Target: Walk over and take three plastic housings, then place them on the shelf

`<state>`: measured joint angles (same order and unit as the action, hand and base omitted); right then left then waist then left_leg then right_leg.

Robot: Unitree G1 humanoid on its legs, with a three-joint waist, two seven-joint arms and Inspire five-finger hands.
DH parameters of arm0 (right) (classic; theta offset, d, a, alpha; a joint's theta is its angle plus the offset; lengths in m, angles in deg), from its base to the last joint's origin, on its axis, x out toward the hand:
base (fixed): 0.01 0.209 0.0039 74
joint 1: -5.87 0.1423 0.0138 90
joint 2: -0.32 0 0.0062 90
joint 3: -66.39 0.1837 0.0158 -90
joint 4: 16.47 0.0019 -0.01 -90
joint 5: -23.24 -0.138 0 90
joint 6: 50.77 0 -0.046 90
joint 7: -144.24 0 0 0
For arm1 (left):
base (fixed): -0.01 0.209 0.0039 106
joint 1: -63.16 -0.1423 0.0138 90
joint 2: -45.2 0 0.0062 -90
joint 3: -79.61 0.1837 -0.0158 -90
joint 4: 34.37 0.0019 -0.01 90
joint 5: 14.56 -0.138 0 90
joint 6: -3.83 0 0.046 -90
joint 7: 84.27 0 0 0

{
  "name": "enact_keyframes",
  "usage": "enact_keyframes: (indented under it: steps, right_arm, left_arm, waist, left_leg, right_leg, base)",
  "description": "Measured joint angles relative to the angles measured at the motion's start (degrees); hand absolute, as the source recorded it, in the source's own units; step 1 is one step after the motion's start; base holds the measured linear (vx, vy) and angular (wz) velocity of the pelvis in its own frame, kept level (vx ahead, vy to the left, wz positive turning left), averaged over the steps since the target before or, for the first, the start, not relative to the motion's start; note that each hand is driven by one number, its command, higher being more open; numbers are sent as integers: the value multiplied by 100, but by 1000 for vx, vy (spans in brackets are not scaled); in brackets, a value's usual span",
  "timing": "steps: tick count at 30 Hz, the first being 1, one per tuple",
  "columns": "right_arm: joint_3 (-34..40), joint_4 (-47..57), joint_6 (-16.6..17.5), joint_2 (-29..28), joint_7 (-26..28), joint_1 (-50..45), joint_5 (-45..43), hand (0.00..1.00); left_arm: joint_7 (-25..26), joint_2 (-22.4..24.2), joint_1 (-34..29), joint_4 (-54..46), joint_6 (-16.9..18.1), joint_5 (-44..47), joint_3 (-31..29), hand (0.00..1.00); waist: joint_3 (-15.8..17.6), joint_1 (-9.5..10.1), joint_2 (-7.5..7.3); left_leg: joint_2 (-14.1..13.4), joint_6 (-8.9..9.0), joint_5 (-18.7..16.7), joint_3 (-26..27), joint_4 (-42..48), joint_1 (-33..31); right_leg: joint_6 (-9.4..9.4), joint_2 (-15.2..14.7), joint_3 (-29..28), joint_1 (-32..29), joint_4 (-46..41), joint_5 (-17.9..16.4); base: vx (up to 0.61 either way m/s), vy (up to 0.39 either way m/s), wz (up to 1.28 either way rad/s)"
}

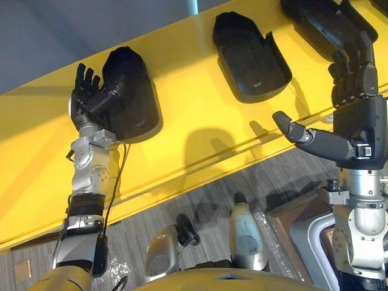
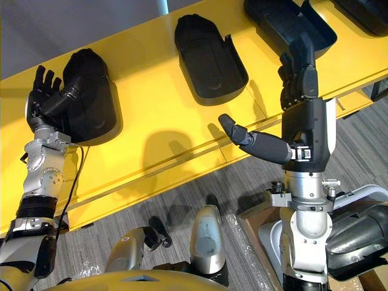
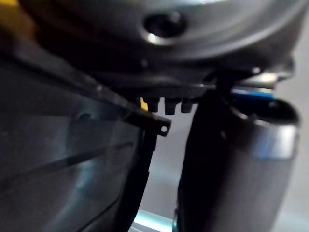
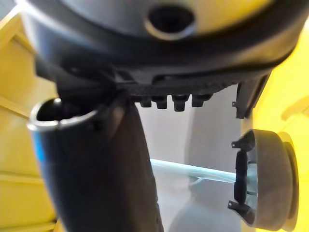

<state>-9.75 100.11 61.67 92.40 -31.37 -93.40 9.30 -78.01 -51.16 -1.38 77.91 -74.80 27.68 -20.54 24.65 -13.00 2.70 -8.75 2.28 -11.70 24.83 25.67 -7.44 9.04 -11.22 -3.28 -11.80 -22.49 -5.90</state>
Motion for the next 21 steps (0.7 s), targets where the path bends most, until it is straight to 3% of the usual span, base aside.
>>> enact_keyframes:
  steps: [7,21]
  right_arm:
    - [-6,-176,0,-55,-103,-81,0,100]
    - [-7,-426,1,-141,-119,-115,5,100]
  left_arm:
    - [369,155,10,-38,57,-1,-13,100]
    - [595,462,-20,-61,218,-166,-12,100]
  waist:
    - [-8,3,-59]
    - [-8,-20,-59]
  left_leg:
    - [19,-32,21,-63,-77,105]
    - [40,-41,75,-151,-206,255]
  right_leg:
    - [8,-5,97,207,199,64]
    - [-9,11,189,420,359,88]
  base:
    - [4,15,3]
    - [2,2,2]
